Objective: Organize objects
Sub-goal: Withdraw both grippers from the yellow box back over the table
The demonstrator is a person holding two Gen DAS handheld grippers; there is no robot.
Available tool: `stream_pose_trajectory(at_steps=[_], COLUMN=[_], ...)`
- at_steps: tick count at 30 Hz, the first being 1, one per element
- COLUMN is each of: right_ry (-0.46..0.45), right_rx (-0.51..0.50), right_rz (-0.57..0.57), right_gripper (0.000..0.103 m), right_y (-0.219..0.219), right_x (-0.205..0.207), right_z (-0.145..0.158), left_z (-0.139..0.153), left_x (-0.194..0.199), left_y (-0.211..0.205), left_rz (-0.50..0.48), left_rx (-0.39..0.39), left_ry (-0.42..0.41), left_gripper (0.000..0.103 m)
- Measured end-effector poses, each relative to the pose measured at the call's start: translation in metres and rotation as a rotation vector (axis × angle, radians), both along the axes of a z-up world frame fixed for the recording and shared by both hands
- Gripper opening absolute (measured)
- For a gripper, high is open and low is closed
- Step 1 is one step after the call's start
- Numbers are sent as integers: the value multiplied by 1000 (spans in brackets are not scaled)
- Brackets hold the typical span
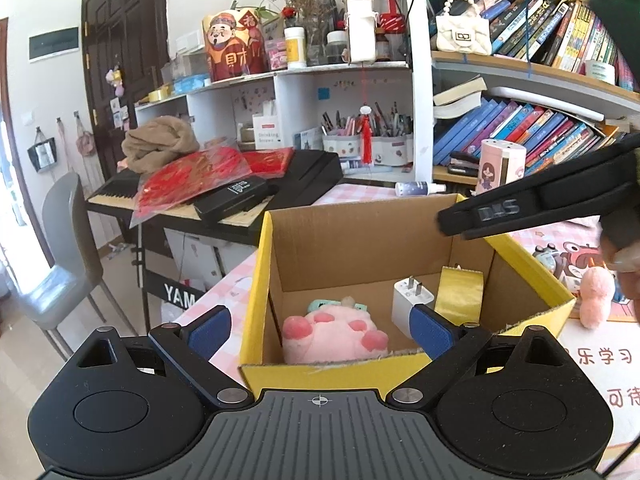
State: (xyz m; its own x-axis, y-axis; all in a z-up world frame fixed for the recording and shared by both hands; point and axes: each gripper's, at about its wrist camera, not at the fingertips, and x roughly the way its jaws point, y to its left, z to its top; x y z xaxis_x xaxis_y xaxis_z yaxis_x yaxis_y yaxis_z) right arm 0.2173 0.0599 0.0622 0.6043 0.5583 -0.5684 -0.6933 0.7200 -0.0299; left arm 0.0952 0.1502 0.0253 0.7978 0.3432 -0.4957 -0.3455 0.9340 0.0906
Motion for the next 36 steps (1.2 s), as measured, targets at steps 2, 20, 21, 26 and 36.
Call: stream_pose_trajectory(at_steps=[2,20,21,26,36], right_ry=[-6,-98,-94,-78,-48], right_rx=[8,-3,-6,-14,-17], right_rz=[-29,-258,-268,-314,-418], right_gripper=[38,62,62,63,73], right_y=[-9,-64,-66,-74,-93], right_x=[-8,-109,-114,-140,-173], right_z=[2,-15,-17,-27,-42], left_z=[1,3,2,0,-9], left_x=[-6,-70,-73,-88,-107], left_y=[0,-4,-5,-8,-24], left_rz=[-2,-54,-57,-68,-110], left_rx=[-4,-32,-33,-37,-35], left_ry=[-4,0,2,14,68], left_gripper=[98,98,98,98,98])
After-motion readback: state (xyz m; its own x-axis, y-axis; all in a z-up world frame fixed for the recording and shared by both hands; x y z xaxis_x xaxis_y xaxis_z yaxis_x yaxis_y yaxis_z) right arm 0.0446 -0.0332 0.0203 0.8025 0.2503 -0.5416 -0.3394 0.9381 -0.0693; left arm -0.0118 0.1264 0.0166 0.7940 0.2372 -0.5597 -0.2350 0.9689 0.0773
